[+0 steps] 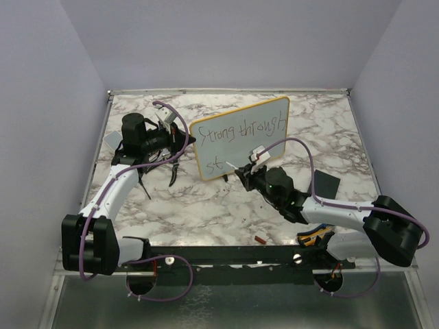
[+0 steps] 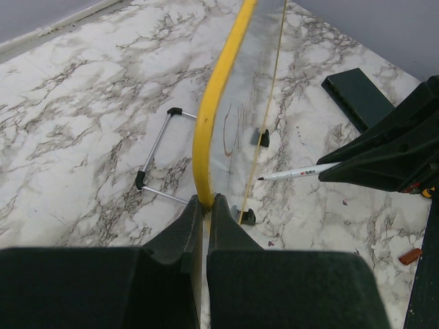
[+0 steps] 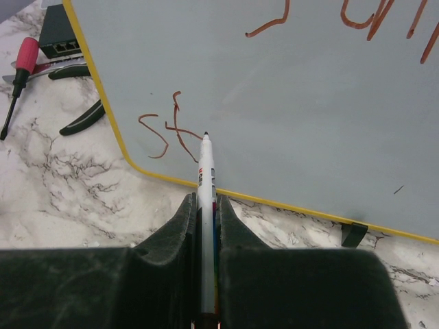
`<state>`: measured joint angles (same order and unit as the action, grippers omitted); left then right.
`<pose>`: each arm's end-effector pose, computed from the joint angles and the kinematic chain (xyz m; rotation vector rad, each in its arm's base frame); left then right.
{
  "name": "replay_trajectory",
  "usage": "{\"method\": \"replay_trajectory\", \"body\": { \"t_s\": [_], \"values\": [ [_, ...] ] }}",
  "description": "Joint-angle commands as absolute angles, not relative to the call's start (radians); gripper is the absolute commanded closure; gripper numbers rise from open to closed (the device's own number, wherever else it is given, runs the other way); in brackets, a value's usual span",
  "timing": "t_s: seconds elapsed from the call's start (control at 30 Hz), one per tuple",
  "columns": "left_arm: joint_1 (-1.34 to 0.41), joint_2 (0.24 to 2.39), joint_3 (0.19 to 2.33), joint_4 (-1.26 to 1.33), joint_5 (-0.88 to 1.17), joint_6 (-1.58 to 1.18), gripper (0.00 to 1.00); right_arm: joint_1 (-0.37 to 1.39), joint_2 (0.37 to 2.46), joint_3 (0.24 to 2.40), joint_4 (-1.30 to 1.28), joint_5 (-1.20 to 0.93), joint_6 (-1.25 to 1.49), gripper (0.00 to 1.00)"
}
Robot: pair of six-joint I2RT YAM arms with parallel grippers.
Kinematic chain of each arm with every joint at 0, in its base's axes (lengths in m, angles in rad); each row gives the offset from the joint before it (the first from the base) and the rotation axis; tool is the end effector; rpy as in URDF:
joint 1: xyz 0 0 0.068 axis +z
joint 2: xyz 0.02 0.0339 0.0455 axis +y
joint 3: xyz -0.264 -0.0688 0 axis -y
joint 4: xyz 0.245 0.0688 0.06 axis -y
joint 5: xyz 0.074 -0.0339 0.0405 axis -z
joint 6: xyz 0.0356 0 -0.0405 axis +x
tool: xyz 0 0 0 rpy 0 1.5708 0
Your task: Write a sentence on the whiteboard
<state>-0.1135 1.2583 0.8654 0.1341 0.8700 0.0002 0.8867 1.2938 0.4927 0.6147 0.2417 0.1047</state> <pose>0.2770 -0.0590 0.3015 0.7091 1.6755 -0.8694 0.1760 0.2024 0.2131 -0.5100 1.7049 0.5091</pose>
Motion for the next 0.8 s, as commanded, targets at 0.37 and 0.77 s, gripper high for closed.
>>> {"method": "replay_trajectory", "body": {
  "t_s": [0.37, 0.77],
  "values": [
    [-0.112, 1.244, 0.843, 0.144, 0.842, 0.027, 1.00, 0.851, 1.324, 0.507, 0.659, 0.141, 0.091, 0.99],
    [-0.112, 1.243, 0.842, 0.143, 0.844, 0.028, 1.00, 0.851, 1.369, 0.536, 0.706, 0.171, 0.098, 0.99]
  ]
}}
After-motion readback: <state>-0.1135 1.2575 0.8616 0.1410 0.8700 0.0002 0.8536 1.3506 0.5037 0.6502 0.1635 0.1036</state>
